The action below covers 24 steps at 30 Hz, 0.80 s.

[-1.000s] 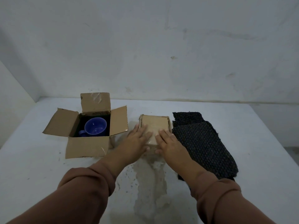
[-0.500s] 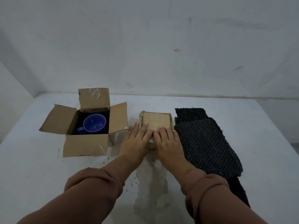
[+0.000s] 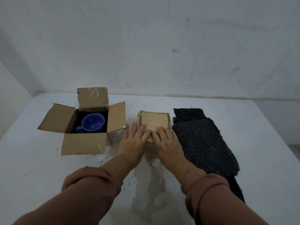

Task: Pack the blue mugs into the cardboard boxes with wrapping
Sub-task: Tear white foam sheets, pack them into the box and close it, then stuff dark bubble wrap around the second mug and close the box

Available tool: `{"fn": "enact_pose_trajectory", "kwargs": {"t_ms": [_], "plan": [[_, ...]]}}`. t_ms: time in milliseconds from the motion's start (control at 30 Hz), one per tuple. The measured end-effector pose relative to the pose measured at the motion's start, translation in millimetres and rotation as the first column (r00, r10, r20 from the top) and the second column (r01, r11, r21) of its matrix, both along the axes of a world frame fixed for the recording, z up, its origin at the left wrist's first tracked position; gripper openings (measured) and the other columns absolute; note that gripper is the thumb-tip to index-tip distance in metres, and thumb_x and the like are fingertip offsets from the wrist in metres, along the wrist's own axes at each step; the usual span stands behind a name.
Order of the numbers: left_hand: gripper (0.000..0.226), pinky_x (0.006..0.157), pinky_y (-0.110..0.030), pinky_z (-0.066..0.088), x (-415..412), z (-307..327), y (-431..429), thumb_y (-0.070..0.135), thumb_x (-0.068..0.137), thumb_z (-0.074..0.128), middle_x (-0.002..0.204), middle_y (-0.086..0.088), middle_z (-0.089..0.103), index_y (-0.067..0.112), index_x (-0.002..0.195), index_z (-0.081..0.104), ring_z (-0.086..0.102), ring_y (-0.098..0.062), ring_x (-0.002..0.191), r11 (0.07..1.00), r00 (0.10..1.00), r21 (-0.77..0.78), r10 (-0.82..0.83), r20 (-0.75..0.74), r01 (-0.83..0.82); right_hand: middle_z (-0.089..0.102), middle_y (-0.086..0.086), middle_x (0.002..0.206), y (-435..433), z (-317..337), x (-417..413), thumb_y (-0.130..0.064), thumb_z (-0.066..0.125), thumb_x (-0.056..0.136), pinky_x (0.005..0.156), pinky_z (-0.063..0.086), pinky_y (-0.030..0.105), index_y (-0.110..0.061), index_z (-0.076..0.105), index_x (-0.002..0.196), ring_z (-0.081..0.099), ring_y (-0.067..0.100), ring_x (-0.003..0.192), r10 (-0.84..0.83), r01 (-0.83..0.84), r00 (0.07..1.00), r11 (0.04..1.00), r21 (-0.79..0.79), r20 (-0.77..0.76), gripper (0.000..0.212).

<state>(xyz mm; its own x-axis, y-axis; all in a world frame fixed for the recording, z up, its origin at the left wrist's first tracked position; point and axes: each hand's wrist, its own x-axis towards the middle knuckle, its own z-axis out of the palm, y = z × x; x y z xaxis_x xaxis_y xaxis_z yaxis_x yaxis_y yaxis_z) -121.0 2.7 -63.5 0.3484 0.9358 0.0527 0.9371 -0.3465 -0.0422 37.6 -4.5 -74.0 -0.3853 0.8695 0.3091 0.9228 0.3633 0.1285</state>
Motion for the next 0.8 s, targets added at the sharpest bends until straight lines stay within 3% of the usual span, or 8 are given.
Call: {"fn": "enact_pose_trajectory", "kwargs": {"t_ms": [133, 200, 367, 467, 533, 600, 700, 800], "plan": [[0.075, 0.110, -0.054, -0.012, 2, 16, -4, 0.031, 0.081, 0.063, 0.160, -0.009, 0.015, 0.023, 0.145, 0.026, 0.000, -0.038, 0.147, 0.997, 0.999, -0.071, 0.017, 0.051, -0.013, 0.059, 0.016, 0.122, -3, 18, 18, -0.006, 0.065, 0.069, 0.100, 0.044, 0.042, -0.009, 0.051, 0.122, 0.056, 0.035, 0.115, 0.067, -0.113, 0.961, 0.981, -0.160, -0.269, 0.055], [0.078, 0.110, -0.051, -0.017, 9, 24, -8, 0.046, 0.081, 0.053, 0.161, -0.009, 0.005, 0.022, 0.147, 0.020, -0.010, -0.034, 0.147, 0.995, 0.995, -0.087, 0.050, 0.086, -0.042, 0.047, 0.017, 0.136, -12, 24, 38, -0.003, 0.062, 0.076, 0.107, 0.035, 0.038, -0.007, 0.049, 0.130, 0.043, 0.034, 0.127, -0.091, -0.051, 0.887, 0.955, -0.292, -0.452, 0.055], [0.050, 0.108, -0.049, 0.038, 53, 24, -32, 0.029, 0.077, 0.043, 0.134, -0.015, 0.054, 0.015, 0.124, 0.054, 0.044, -0.034, 0.130, 0.988, 0.850, 0.055, -0.151, 0.505, 0.143, 0.047, 0.008, 0.122, -42, 11, 94, -0.029, 0.061, 0.086, 0.095, 0.040, 0.029, -0.013, 0.056, 0.116, 0.041, 0.024, 0.118, -0.481, 0.276, 0.831, 0.794, -0.542, -0.280, 0.034], [0.035, 0.099, -0.024, 0.038, 87, 16, -45, 0.012, 0.077, 0.048, 0.111, -0.012, 0.064, 0.011, 0.108, 0.064, 0.048, -0.017, 0.108, 0.976, 0.702, 0.032, -0.176, 0.690, 0.214, 0.042, 0.005, 0.115, -56, 3, 104, -0.049, 0.063, 0.079, 0.089, 0.043, 0.030, -0.014, 0.054, 0.107, 0.040, 0.021, 0.112, -0.508, 0.336, 0.855, 0.692, -0.639, -0.101, 0.045], [0.033, 0.101, -0.024, 0.038, 105, 16, -51, 0.007, 0.086, 0.048, 0.118, -0.011, 0.060, 0.009, 0.115, 0.062, 0.049, -0.017, 0.112, 0.956, 0.688, -0.195, -0.008, 0.726, 0.217, 0.041, 0.005, 0.118, -63, -5, 103, -0.049, 0.061, 0.079, 0.089, 0.043, 0.030, -0.014, 0.052, 0.107, 0.038, 0.022, 0.113, -0.474, 0.333, 0.878, 0.696, -0.636, -0.059, 0.046], [0.029, 0.096, -0.027, 0.041, 118, 11, -51, 0.011, 0.092, 0.048, 0.120, -0.008, 0.054, 0.014, 0.120, 0.055, 0.051, -0.019, 0.109, 0.791, 0.716, -0.596, 0.335, 0.612, 0.139, 0.041, 0.006, 0.121, -67, -10, 101, -0.041, 0.056, 0.085, 0.085, 0.042, 0.029, -0.013, 0.053, 0.108, 0.038, 0.022, 0.114, -0.446, 0.329, 0.893, 0.733, -0.596, -0.056, 0.036], [0.019, 0.064, -0.024, 0.041, 131, 6, -46, 0.013, 0.092, 0.051, 0.096, -0.009, 0.054, 0.010, 0.111, 0.050, 0.049, -0.016, 0.073, 0.448, 0.455, -0.890, 0.776, 0.436, 0.088, 0.044, 0.007, 0.118, -66, -15, 102, -0.028, 0.050, 0.091, 0.076, 0.039, 0.027, -0.014, 0.058, 0.099, 0.041, 0.022, 0.111, -0.451, 0.304, 0.884, 0.756, -0.580, -0.124, 0.018], [0.026, 0.067, -0.026, 0.041, 139, 6, -37, 0.023, 0.096, 0.052, 0.093, -0.010, 0.057, 0.005, 0.114, 0.052, 0.053, -0.019, 0.074, 0.371, 0.245, -0.925, 0.892, 0.380, 0.084, 0.045, 0.003, 0.102, -61, -14, 111, -0.027, 0.057, 0.088, 0.077, 0.044, 0.027, -0.019, 0.048, 0.069, 0.050, 0.023, 0.102, -0.546, 0.271, 0.785, 0.729, -0.629, -0.294, 0.023]]}}
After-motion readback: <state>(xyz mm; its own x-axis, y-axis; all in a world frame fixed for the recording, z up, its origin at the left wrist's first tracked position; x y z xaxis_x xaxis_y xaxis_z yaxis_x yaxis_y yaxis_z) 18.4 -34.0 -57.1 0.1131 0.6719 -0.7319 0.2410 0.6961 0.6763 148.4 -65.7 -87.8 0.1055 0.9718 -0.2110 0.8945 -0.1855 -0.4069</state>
